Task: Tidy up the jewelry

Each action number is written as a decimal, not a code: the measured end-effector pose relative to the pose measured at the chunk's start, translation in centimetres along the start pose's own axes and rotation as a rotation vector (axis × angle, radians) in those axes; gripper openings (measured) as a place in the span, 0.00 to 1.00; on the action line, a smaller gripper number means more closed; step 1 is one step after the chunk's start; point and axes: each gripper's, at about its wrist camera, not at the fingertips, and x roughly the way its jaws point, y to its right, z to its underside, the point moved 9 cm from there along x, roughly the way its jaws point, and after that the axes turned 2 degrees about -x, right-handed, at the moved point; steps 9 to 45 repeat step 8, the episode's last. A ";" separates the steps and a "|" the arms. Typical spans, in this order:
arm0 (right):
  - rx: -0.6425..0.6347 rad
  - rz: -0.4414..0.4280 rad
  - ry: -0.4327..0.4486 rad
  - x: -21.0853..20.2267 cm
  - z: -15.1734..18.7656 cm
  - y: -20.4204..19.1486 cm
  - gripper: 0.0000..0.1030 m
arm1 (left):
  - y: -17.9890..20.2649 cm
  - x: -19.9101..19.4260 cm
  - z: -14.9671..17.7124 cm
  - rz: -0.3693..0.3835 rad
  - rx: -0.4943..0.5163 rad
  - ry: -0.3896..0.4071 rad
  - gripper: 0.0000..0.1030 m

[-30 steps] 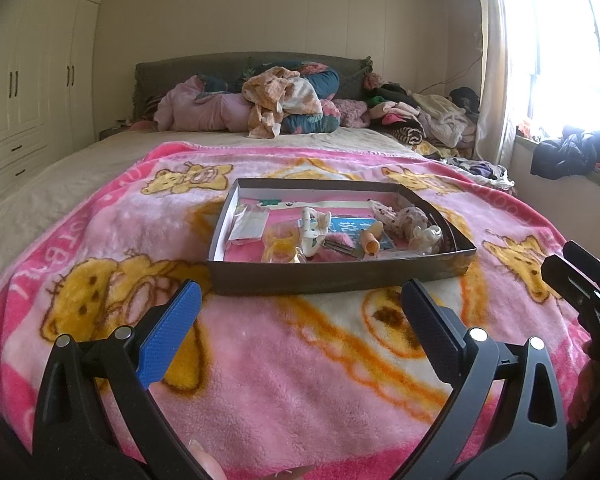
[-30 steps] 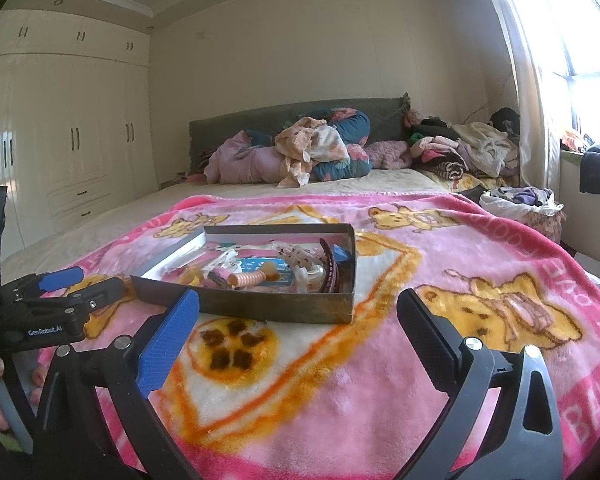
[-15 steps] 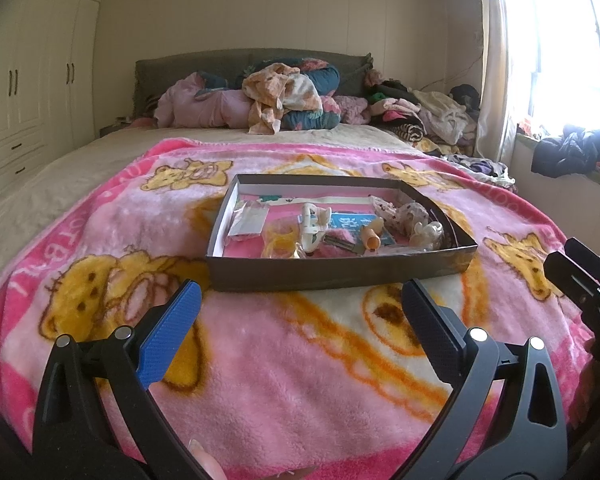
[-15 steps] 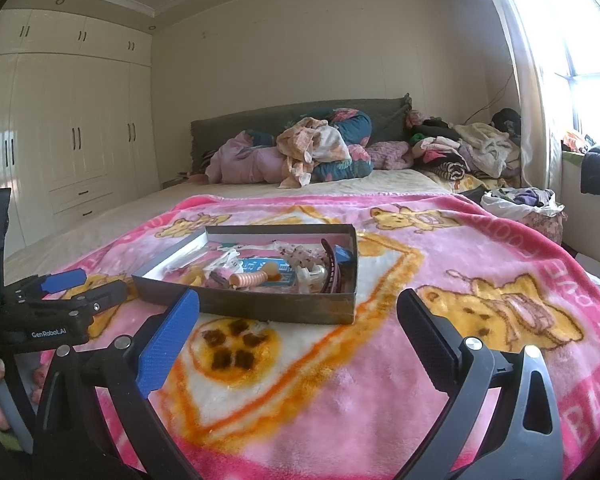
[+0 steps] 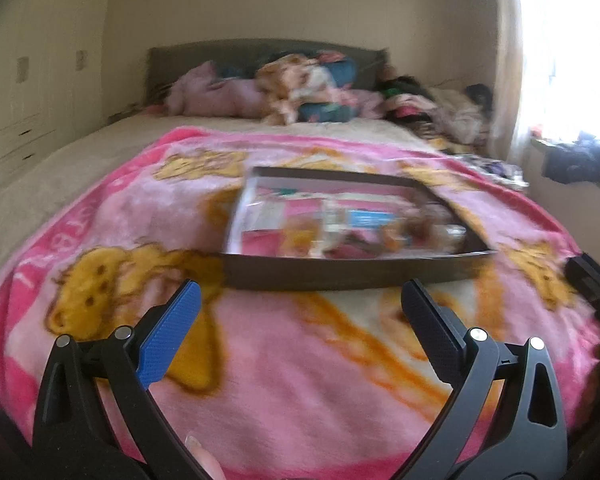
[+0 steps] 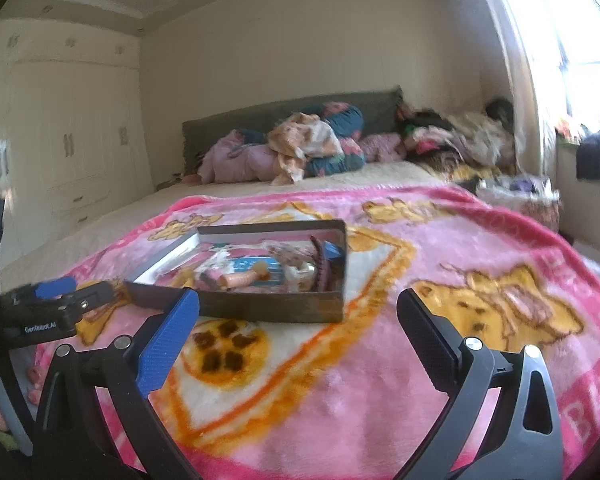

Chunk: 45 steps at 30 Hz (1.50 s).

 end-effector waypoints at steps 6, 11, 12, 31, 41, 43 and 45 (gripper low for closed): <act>0.196 0.302 -0.218 7.7 -0.2 14.2 0.94 | -11.6 6.2 -2.8 -0.264 -0.080 -0.093 0.89; 0.221 0.357 -0.249 8.8 0.1 16.8 0.94 | -15.4 8.6 -3.5 -0.308 -0.112 -0.132 0.89; 0.221 0.357 -0.249 8.8 0.1 16.8 0.94 | -15.4 8.6 -3.5 -0.308 -0.112 -0.132 0.89; 0.221 0.357 -0.249 8.8 0.1 16.8 0.94 | -15.4 8.6 -3.5 -0.308 -0.112 -0.132 0.89; 0.221 0.357 -0.249 8.8 0.1 16.8 0.94 | -15.4 8.6 -3.5 -0.308 -0.112 -0.132 0.89; 0.221 0.357 -0.249 8.8 0.1 16.8 0.94 | -15.4 8.6 -3.5 -0.308 -0.112 -0.132 0.89; 0.221 0.357 -0.249 8.8 0.1 16.8 0.94 | -15.4 8.6 -3.5 -0.308 -0.112 -0.132 0.89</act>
